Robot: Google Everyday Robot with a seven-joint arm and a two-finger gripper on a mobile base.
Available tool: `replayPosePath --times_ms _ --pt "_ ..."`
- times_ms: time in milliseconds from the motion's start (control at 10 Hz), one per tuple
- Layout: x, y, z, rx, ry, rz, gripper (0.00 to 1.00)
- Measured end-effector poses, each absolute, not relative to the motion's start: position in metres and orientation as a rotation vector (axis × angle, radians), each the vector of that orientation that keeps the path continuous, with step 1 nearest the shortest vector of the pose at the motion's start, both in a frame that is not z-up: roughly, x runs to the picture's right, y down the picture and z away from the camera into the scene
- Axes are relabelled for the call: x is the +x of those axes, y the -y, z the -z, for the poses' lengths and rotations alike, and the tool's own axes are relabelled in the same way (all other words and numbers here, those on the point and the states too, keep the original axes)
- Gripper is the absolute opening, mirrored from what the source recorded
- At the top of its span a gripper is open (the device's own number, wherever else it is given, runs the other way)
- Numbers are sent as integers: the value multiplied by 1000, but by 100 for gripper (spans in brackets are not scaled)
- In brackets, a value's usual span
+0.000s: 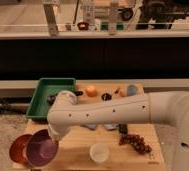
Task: Stack bowls on top of each other
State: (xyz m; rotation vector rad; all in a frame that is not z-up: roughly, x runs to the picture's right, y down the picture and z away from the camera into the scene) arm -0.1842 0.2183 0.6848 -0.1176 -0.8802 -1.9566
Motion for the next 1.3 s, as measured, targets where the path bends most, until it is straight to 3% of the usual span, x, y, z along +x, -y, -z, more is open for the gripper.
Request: replayPosePath --times_ms 400,1300 --pt "-234 -217 -704 -143 945 2019 2" --pt "-290 -209 -708 -94 1038 2112 2"
